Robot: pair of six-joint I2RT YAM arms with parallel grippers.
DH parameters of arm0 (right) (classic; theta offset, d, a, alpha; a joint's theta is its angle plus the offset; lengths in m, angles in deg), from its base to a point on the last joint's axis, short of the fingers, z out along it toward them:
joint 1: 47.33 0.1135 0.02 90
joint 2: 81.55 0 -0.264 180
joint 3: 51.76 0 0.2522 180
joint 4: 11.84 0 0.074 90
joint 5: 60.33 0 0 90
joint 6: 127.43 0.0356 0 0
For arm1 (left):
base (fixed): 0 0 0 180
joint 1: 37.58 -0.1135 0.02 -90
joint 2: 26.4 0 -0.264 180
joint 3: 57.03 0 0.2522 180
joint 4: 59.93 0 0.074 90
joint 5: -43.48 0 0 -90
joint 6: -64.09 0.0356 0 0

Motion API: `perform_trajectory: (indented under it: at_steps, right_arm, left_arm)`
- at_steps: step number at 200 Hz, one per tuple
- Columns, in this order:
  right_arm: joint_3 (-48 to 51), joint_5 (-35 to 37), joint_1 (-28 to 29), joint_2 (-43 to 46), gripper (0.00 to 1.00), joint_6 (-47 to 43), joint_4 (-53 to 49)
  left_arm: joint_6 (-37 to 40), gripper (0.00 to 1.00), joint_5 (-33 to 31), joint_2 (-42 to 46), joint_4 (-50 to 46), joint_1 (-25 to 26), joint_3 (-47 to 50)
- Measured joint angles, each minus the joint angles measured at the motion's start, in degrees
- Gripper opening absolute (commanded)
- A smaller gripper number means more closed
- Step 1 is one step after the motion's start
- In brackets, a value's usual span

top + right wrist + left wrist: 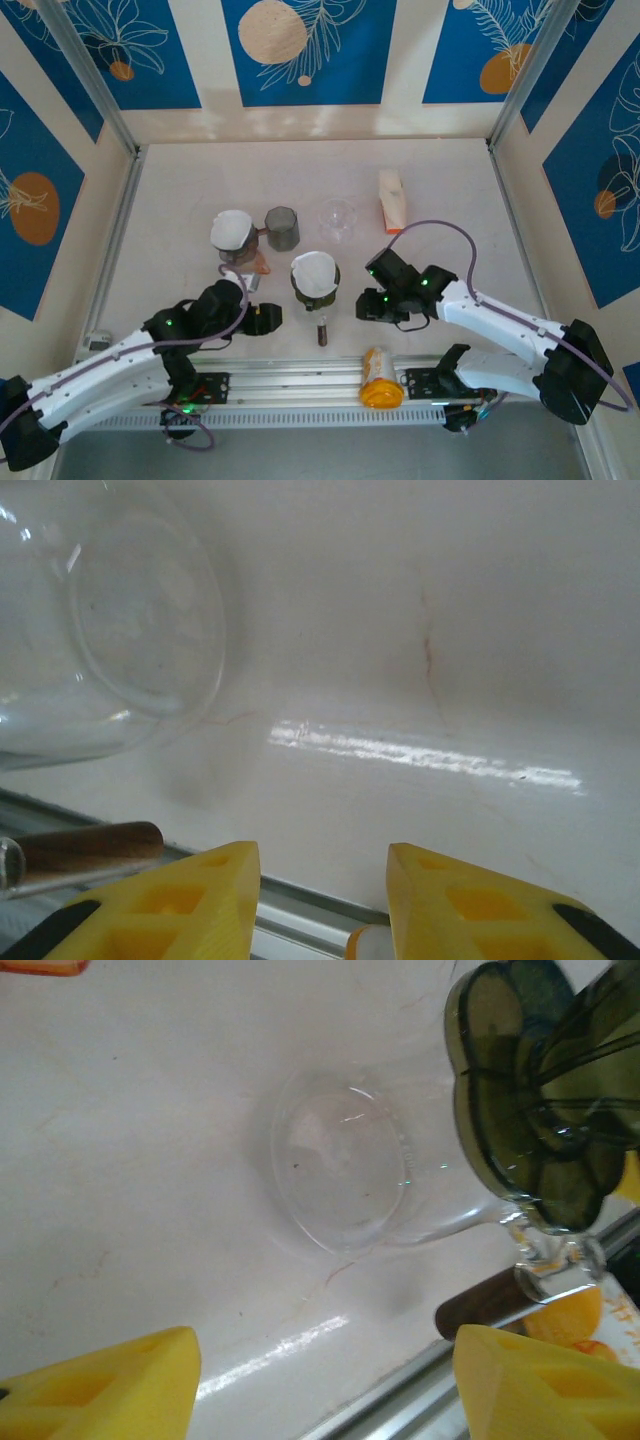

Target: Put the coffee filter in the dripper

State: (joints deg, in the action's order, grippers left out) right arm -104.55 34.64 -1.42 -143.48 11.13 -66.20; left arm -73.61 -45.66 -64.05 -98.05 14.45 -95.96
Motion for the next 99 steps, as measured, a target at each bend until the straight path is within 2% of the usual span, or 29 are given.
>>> perform_trajectory:
  at_steps: [46, 70, 99]
  right_arm:
    - [4.1, -6.4, 1.4, -1.7, 0.39, 0.4, 8.3]
    - [5.4, -8.3, 2.1, -3.3, 0.39, 1.4, 12.3]
    - [6.9, -10.0, 2.2, -5.5, 0.39, 2.9, 16.9]
  left_arm:
    - [0.0, 0.72, -1.3, 5.9, -6.2, 0.0, -1.1]
    - [0.1, 0.77, -2.3, 8.3, -9.7, 0.0, -2.3]
    - [0.2, 0.77, -3.6, 10.1, -12.9, 0.0, -4.8]
